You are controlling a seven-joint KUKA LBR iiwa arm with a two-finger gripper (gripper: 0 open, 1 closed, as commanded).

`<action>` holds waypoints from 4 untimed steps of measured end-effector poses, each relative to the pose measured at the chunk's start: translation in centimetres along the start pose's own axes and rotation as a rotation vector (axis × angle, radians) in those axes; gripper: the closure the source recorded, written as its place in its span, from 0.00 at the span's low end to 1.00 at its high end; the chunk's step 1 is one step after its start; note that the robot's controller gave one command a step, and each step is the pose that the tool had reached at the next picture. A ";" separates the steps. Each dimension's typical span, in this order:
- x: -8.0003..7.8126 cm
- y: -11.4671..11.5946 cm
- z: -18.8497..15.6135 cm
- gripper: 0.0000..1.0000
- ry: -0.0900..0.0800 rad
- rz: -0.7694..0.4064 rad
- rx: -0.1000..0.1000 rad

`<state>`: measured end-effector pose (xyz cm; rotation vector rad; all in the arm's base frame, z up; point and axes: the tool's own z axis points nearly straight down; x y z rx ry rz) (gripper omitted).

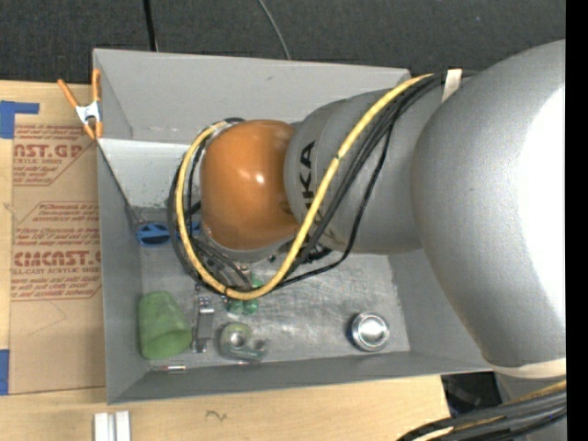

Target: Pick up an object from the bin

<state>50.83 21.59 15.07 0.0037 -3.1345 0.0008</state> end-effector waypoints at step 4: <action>-2.7 2.0 -5.9 1.00 -0.018 -0.617 0.000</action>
Offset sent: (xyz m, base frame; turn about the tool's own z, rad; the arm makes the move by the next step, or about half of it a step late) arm -0.0228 0.0301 -0.0758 -0.1222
